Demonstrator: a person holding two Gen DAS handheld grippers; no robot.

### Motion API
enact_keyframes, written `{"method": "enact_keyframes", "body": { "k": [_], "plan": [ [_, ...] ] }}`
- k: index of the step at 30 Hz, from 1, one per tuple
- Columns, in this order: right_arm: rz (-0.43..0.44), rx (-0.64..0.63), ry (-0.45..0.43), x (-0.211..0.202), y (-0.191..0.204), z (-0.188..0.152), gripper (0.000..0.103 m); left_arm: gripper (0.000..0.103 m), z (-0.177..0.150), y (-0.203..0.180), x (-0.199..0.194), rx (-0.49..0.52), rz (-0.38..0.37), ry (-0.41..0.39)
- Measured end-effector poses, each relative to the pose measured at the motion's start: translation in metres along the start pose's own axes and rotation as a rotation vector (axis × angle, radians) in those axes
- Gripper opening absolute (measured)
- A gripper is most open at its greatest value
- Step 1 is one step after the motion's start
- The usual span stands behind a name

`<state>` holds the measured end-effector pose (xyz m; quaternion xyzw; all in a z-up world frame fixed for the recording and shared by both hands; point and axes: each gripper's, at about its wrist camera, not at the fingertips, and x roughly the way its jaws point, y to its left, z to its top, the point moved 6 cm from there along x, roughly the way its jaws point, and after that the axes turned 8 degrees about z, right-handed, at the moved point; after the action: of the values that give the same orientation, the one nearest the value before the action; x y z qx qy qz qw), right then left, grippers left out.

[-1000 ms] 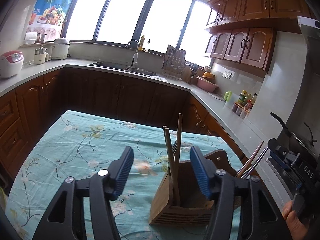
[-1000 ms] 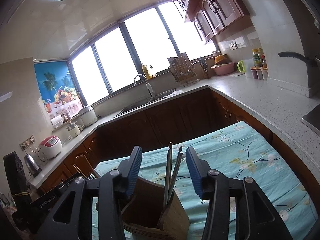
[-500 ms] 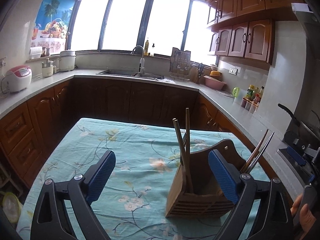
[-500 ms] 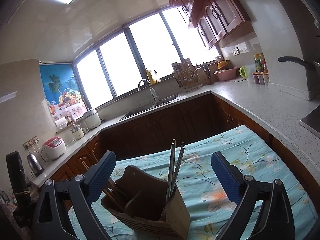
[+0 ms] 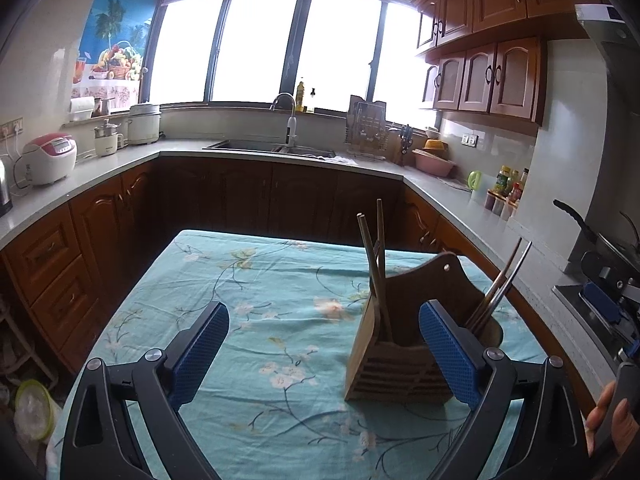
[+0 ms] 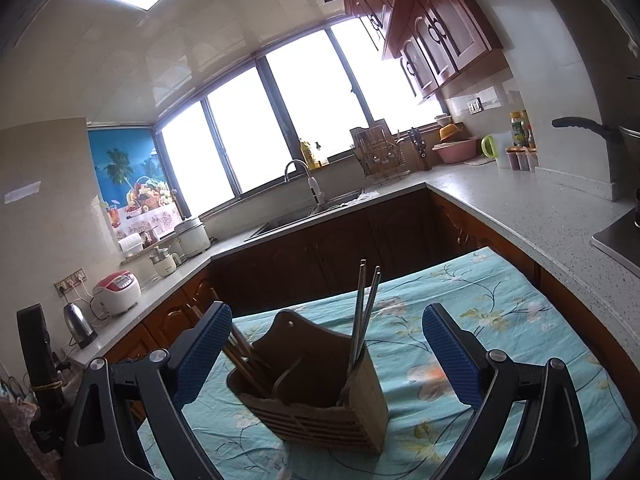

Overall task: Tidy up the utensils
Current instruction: 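Move both tools back above the remaining spoon and fork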

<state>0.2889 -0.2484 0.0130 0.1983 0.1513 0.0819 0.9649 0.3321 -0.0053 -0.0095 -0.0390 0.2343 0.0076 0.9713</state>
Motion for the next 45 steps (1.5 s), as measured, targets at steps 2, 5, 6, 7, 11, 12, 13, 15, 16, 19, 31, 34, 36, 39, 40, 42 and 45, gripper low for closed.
{"method": "enact_keyframes", "body": {
  "k": [2,5,6,7,11,12,13,15,16,19,31,34,36,39,40,42,45],
  "plan": [
    [0.009,-0.007,-0.002,-0.008,0.006,-0.003,0.098,0.099,-0.004,0.001,-0.010,0.008,0.006,-0.002],
    [0.020,-0.012,0.002,-0.018,0.014,-0.010,0.098,0.099,-0.011,0.005,-0.024,0.016,0.012,-0.002],
    [0.025,-0.014,0.004,-0.021,0.016,-0.012,0.098,0.100,-0.014,0.007,-0.030,0.023,0.014,-0.002],
    [0.030,-0.016,0.008,-0.024,0.019,-0.015,0.099,0.100,-0.016,0.009,-0.035,0.030,0.020,-0.003],
    [0.043,-0.023,0.018,-0.037,0.026,-0.025,0.099,0.100,-0.024,0.015,-0.056,0.045,0.033,-0.009],
    [0.046,-0.024,0.019,-0.041,0.029,-0.027,0.099,0.101,-0.027,0.017,-0.063,0.046,0.035,-0.011],
    [0.048,-0.026,0.021,-0.045,0.030,-0.029,0.099,0.101,-0.029,0.017,-0.067,0.050,0.038,-0.011],
    [0.053,-0.032,0.024,-0.054,0.033,-0.033,0.099,0.102,-0.035,0.019,-0.078,0.058,0.047,-0.017],
    [0.055,-0.038,0.024,-0.059,0.035,-0.035,0.099,0.102,-0.038,0.020,-0.084,0.061,0.051,-0.018],
    [0.056,-0.062,0.034,-0.073,0.041,-0.044,0.100,0.102,-0.050,0.021,-0.100,0.066,0.058,-0.011],
    [0.056,-0.159,0.071,-0.115,0.062,-0.075,0.102,0.102,-0.080,0.031,-0.145,0.096,0.079,0.033],
    [0.051,-0.165,0.081,-0.122,0.063,-0.082,0.102,0.102,-0.083,0.032,-0.153,0.104,0.088,0.039],
    [0.050,-0.167,0.091,-0.126,0.063,-0.086,0.102,0.102,-0.086,0.034,-0.159,0.107,0.095,0.041],
    [0.040,-0.177,0.106,-0.133,0.062,-0.095,0.103,0.102,-0.091,0.037,-0.166,0.115,0.099,0.040],
    [0.039,-0.180,0.110,-0.135,0.062,-0.097,0.103,0.102,-0.093,0.037,-0.169,0.120,0.104,0.038],
    [0.029,-0.186,0.113,-0.138,0.060,-0.101,0.103,0.102,-0.096,0.039,-0.174,0.125,0.108,0.035],
    [0.017,-0.206,0.104,-0.147,0.061,-0.110,0.103,0.102,-0.102,0.042,-0.183,0.126,0.114,0.030]
  ]
}}
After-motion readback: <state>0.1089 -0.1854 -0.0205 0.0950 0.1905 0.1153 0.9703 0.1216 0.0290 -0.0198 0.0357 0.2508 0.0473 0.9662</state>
